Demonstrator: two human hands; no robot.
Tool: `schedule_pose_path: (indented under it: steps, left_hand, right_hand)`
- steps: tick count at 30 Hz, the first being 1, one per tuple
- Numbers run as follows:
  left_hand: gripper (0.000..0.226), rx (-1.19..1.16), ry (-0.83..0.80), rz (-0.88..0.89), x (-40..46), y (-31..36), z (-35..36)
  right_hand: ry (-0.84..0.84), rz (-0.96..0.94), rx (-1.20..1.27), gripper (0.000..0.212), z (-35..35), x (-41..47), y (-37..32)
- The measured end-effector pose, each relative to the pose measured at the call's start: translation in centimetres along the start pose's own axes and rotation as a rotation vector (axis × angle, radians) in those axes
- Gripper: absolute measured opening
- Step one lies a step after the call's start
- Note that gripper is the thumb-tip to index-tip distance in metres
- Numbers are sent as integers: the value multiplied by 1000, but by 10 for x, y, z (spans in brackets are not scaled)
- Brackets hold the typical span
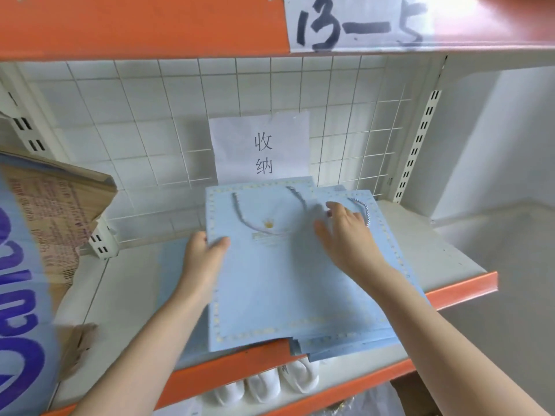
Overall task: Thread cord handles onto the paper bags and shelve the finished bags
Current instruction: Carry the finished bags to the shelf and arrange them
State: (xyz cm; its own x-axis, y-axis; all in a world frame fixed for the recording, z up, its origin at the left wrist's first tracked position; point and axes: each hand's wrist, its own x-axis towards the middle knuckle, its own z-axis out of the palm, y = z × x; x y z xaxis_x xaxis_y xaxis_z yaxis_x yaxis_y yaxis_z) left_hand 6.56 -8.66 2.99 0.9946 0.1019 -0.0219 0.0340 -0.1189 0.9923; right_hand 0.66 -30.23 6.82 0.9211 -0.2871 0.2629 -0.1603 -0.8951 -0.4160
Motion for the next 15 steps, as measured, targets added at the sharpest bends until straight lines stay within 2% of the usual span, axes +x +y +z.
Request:
schedule_pose_path:
  steps: [4, 7, 10, 12, 15]
  left_hand:
    - [21, -108, 36, -123, 11, -10, -35]
    - [26, -113, 94, -189, 19, -23, -56]
    - [22, 10, 187, -197, 34, -37, -88]
    - [20, 121, 224, -206, 40, -43, -106]
    - [24, 231, 238, -188, 46, -58, -117]
  right_hand:
    - [-31, 132, -109, 53, -3, 0, 24]
    - [-89, 132, -100, 53, -7, -3, 39]
    - [-67, 79, 38, 33, -11, -3, 44]
    - [-68, 57, 165, 48, -12, -7, 36]
    - [-128, 30, 203, 46, -3, -11, 20]
